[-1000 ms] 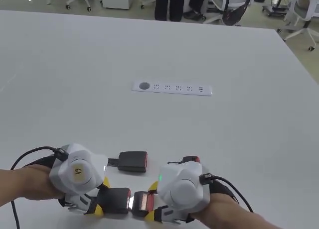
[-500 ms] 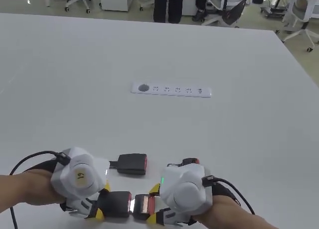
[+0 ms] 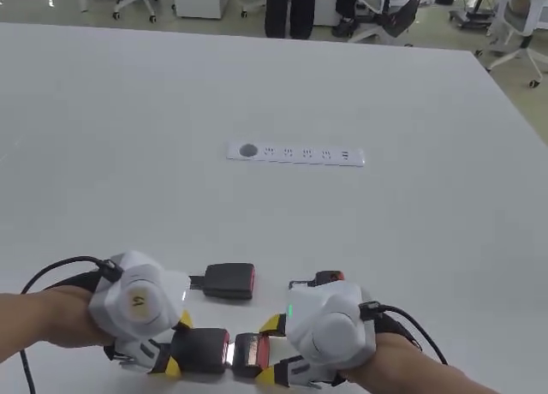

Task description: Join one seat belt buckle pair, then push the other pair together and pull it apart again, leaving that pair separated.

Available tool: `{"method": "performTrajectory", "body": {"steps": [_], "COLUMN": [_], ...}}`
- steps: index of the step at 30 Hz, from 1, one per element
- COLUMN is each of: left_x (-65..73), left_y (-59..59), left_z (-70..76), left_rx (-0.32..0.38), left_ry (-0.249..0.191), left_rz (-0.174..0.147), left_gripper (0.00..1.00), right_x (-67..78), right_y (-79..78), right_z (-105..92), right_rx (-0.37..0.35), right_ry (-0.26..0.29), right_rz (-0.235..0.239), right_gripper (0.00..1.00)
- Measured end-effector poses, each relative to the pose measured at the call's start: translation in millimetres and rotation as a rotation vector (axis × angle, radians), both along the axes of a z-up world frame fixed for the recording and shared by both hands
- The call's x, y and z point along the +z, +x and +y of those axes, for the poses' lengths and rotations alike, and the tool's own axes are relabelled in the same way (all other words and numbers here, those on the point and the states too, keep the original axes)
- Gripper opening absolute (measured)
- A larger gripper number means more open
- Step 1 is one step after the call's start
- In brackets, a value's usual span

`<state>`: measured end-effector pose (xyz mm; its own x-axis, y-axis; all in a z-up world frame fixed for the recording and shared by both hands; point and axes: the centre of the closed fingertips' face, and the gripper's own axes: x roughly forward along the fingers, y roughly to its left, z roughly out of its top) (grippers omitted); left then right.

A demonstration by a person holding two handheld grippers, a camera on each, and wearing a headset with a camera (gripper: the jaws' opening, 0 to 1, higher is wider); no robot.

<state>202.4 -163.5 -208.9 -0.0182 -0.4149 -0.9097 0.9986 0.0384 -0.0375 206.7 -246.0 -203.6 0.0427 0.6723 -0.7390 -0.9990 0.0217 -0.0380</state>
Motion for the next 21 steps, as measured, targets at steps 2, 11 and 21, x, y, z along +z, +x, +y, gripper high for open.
{"method": "performTrajectory", "body": {"steps": [2, 11, 21], "left_x": [-0.6, 5.7, 22.7], "left_y": [-0.5, -0.3, 1.2], "left_z": [0.9, 5.6, 14.5], "left_rx": [-0.017, 0.026, 0.066], "left_ry": [0.011, 0.012, 0.014], "left_rz": [0.007, 0.015, -0.001], "left_gripper": [0.32, 0.32, 0.32], "right_x": [-0.1, 2.3, 16.2], "right_y": [-1.0, -7.5, -9.2], "right_z": [-0.2, -6.0, -7.5], "right_rx": [0.014, 0.033, -0.001], "right_ry": [-0.004, -0.02, -0.02], "right_rz": [-0.017, -0.028, -0.007], "right_gripper": [0.3, 0.32, 0.43]}}
